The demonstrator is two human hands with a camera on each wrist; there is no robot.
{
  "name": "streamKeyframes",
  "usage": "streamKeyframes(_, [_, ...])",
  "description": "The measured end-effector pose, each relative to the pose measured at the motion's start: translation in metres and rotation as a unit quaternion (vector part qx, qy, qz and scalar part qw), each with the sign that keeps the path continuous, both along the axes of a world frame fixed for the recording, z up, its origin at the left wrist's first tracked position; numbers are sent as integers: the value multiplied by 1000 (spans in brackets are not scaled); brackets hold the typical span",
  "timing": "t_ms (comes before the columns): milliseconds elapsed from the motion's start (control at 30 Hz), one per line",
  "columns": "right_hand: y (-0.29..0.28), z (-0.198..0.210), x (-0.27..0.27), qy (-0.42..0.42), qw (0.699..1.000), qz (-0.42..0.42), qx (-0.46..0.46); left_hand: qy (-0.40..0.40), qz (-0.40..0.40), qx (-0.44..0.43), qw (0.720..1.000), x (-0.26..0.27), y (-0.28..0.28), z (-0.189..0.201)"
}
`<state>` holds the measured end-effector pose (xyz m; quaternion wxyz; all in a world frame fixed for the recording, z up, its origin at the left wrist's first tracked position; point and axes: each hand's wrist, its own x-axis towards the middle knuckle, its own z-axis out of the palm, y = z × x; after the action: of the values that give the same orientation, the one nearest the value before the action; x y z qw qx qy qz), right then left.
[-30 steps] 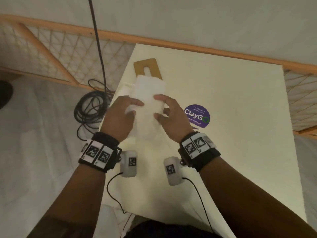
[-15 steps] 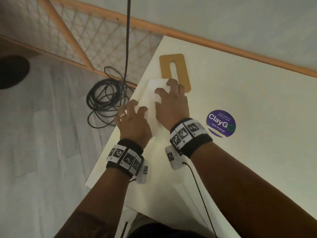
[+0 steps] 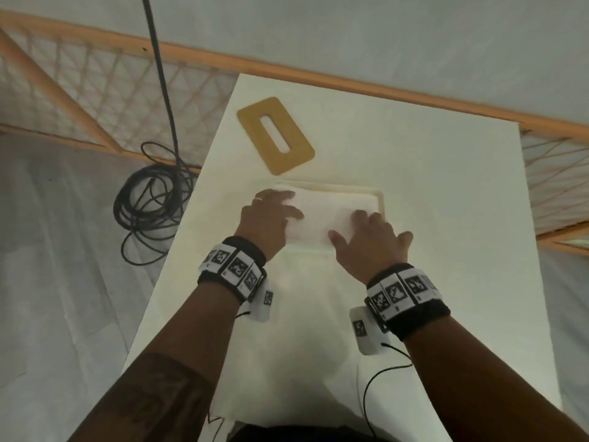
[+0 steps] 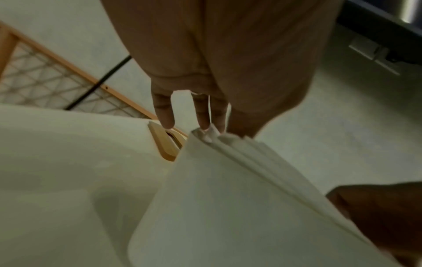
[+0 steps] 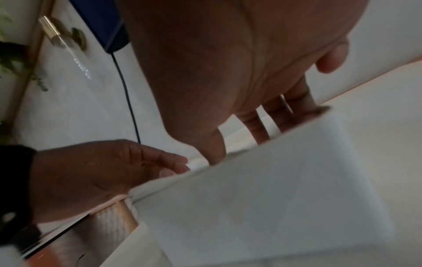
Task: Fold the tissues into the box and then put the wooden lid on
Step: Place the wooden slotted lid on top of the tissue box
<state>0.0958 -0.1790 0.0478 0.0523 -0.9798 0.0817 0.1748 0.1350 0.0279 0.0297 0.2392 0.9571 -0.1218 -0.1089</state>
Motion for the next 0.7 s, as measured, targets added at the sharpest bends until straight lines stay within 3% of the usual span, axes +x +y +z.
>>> streamKeyframes(100, [-39,5,-6,4,999,-30,-14,25,-7,-56,998,10,-31,-5])
streamKeyframes(200, [-70,-1,-5,-36,998,-30,51,52,-21,-72,996,12,-54,-10])
streamKeyframes(433, [-94,-24,1,-50,980,-57,186,73,0,-15,997,19,-74,-3])
streamKeyframes(533, [-98,-30,1,-65,977,-62,196,75,12,-111,991,39,-66,2])
streamKeyframes(600, [-101,-34,-1,-78,974,-56,204,60,77,-157,983,72,-52,-2])
streamKeyframes(700, [-105,-36,-3,-89,972,-50,212,53,112,0,992,127,-33,-25])
